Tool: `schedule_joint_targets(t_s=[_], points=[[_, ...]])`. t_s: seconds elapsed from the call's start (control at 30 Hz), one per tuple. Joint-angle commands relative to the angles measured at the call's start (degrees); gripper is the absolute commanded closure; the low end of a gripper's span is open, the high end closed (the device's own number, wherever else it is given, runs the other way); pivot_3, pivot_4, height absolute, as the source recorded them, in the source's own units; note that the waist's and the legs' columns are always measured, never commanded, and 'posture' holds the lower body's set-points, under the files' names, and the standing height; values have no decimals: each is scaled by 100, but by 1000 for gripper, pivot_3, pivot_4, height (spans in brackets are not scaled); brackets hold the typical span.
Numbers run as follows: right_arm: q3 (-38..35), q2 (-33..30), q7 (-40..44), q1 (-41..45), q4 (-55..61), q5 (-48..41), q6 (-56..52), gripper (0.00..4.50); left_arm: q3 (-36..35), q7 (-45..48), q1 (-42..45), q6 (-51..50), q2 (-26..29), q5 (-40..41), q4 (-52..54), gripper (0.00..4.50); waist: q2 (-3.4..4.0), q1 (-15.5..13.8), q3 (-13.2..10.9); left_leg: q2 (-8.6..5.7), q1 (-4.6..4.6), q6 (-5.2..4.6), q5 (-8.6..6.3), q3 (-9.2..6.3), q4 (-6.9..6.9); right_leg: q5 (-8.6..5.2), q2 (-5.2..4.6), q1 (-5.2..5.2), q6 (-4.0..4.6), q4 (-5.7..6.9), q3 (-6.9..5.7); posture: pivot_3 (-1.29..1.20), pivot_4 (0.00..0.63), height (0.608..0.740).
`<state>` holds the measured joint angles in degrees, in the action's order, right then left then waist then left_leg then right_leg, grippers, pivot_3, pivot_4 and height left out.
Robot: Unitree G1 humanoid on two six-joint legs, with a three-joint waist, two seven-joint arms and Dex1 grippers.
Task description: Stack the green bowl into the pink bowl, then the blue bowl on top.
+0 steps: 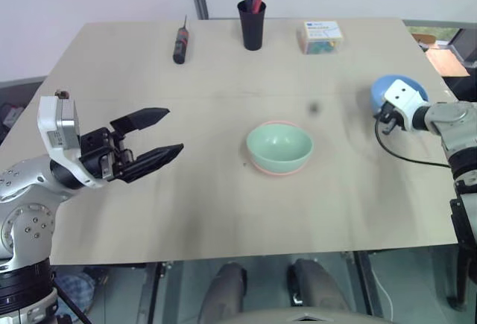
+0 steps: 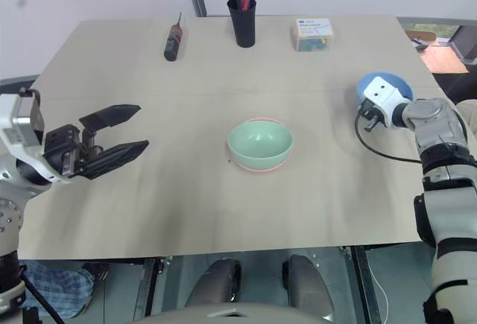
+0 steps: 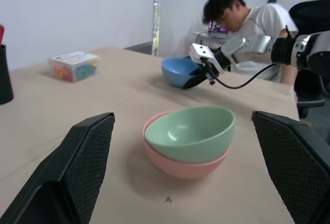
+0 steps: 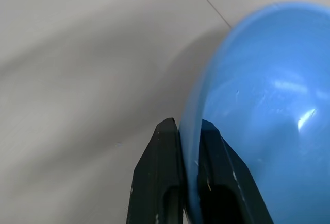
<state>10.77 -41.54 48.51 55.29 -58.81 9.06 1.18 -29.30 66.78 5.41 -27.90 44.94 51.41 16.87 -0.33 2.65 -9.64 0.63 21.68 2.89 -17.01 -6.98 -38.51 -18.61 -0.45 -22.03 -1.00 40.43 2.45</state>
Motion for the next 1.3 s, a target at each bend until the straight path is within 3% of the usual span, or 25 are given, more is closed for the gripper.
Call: schedule_joint_targets(t_s=[0.03,0.23,0.5,0.73,0.77,0.9,1.07,1.17,1.3], points=[[95,-9,88,5,156,171,341,4470,-118,55,-98,216,-6,-32,100,0,0,-1,0,0,0,0,0,0,0,0,0,0,0,1,0,0,150,740],[-6,116,1263,-414,3027,-459,-282,4470,20,125,18,389,-7,-116,-120,0,7,70,-5,3,5,0,0,8,0,0,1,-19,0,23,8,0,150,740],[365,-41,2385,-1260,7523,-1702,-2681,4470,260,237,144,569,-50,-241,-336,0,6,-15,-4,8,20,0,0,-5,-1,0,-5,-29,0,20,-1,0,150,740],[621,-31,2037,-1368,8455,-1710,-3360,4470,358,300,205,726,-97,-359,-476,0,5,-34,-3,-3,17,-19,-11,-8,-13,0,-7,-25,-1,25,-5,0,150,740],[625,2,1972,-1340,8466,-1715,-3418,3714,384,315,204,754,-106,-382,-484,0,5,-33,-3,-3,15,-19,-11,-9,-13,-1,-7,-24,-1,26,-6,0,150,740],[570,129,1713,-1185,8398,-1733,-3539,2459,449,304,235,806,-149,-420,-488,0,5,-23,-4,-3,16,-15,-9,-9,-12,-1,-3,-26,-1,27,-6,0,150,740],[230,34,1718,-965,8467,-2155,-4046,194,485,282,148,880,-207,-480,-402,0,5,-22,-4,-3,17,-13,-7,-6,-11,-1,-4,-28,-1,26,-3,0,150,740],[-301,-123,1837,-1131,8550,-2805,-4519,86,427,142,-5,856,-264,-482,-235,0,4,-35,-4,-2,18,-17,-9,-8,-11,-1,-6,-28,0,23,-5,0,150,740],[-1244,-405,1748,-1978,8677,-3443,-4767,86,267,-558,-394,707,-420,-525,220,0,1,-49,-3,-2,22,-25,-14,-12,-8,-1,-12,-24,-1,14,-8,0,150,740]])
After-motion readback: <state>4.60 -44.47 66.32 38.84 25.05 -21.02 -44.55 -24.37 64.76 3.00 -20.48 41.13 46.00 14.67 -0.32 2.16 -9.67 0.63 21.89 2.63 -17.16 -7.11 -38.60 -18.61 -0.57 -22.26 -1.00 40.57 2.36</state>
